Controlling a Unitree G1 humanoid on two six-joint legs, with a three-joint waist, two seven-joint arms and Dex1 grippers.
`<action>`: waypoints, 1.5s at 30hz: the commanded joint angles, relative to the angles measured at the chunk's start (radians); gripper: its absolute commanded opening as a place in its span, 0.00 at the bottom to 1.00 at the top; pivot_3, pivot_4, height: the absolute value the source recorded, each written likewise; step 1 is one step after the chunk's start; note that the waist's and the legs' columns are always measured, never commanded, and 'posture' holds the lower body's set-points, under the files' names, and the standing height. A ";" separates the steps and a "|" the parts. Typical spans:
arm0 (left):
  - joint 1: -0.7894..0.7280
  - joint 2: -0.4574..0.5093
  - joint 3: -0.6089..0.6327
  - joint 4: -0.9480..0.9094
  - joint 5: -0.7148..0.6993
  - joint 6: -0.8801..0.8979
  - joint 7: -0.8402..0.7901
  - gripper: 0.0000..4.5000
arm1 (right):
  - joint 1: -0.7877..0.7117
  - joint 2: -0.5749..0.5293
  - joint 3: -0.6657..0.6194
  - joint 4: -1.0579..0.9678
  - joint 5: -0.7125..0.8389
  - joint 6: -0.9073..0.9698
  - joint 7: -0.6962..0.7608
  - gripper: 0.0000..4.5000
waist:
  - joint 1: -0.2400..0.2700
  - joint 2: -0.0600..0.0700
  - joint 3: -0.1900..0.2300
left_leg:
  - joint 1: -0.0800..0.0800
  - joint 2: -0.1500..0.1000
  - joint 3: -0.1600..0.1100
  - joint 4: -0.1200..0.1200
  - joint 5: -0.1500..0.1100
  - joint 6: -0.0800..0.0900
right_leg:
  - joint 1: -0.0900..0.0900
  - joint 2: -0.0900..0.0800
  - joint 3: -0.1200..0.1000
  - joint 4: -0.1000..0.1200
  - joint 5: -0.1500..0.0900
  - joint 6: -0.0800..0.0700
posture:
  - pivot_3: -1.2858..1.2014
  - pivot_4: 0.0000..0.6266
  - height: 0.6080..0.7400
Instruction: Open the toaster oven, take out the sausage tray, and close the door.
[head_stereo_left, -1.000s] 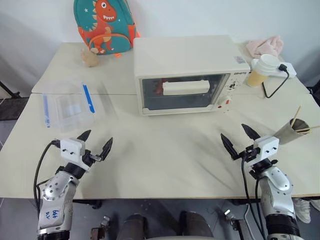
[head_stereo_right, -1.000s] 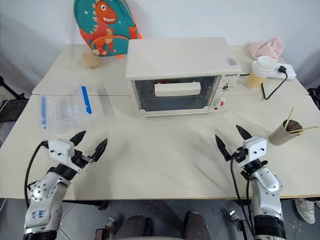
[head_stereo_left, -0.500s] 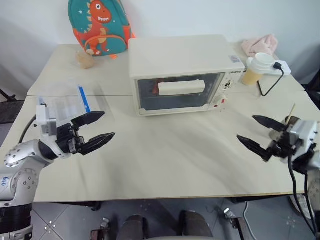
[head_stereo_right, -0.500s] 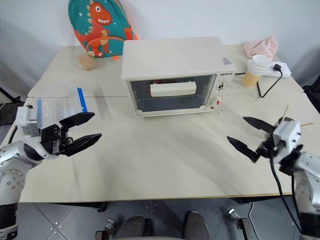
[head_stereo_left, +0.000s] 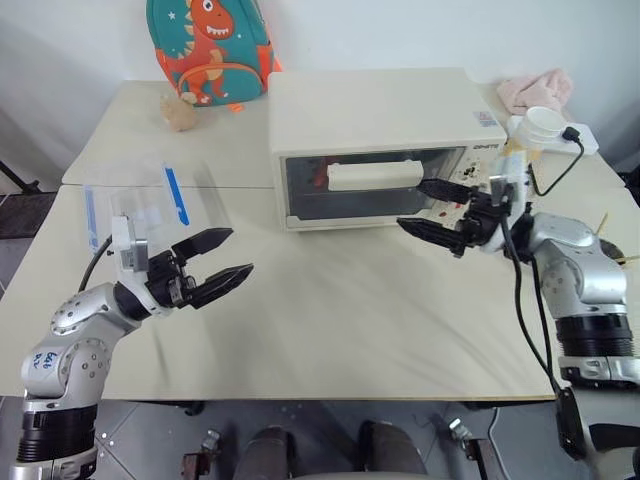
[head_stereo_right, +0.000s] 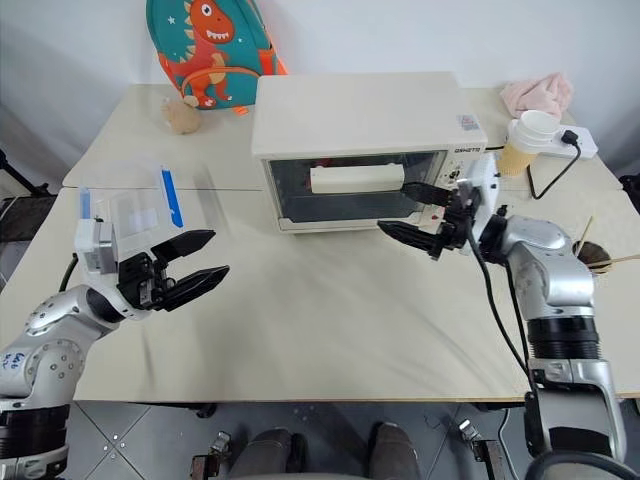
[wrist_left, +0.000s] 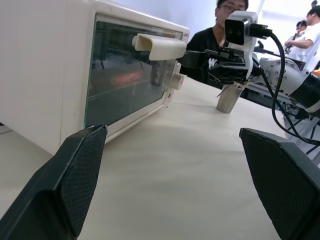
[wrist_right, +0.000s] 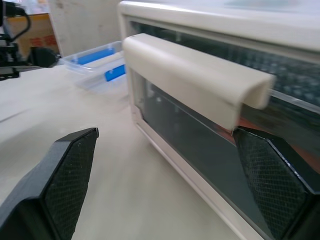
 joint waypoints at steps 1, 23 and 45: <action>0.018 -0.009 0.014 -0.050 0.010 -0.019 0.010 1.00 | -0.032 0.020 -0.033 -0.013 0.012 -0.028 0.017 0.99 | 0.000 0.000 0.000 | 0.000 0.000 0.000 0.000 0.000 0.000 | 0.000 0.000 0.000 0.000 0.000 0.000 | 0.52 0.24 1.00; -0.100 0.021 0.028 0.057 -0.011 0.015 -0.052 0.80 | 0.274 -0.082 -0.052 -0.287 -0.074 -0.265 0.158 1.00 | 0.004 -0.001 0.001 | -0.001 0.000 0.000 -0.001 0.000 0.000 | 0.000 0.000 -0.002 -0.001 0.000 0.000 | 0.52 0.24 1.00; -0.595 -0.274 -0.186 0.592 0.296 -0.270 -0.072 0.01 | 0.324 -0.062 -0.055 -0.266 -0.110 -0.367 0.093 1.00 | 0.003 -0.003 0.002 | 0.000 0.000 0.000 0.001 0.000 0.000 | 0.002 0.001 -0.004 -0.001 0.000 0.001 | 0.52 0.24 1.00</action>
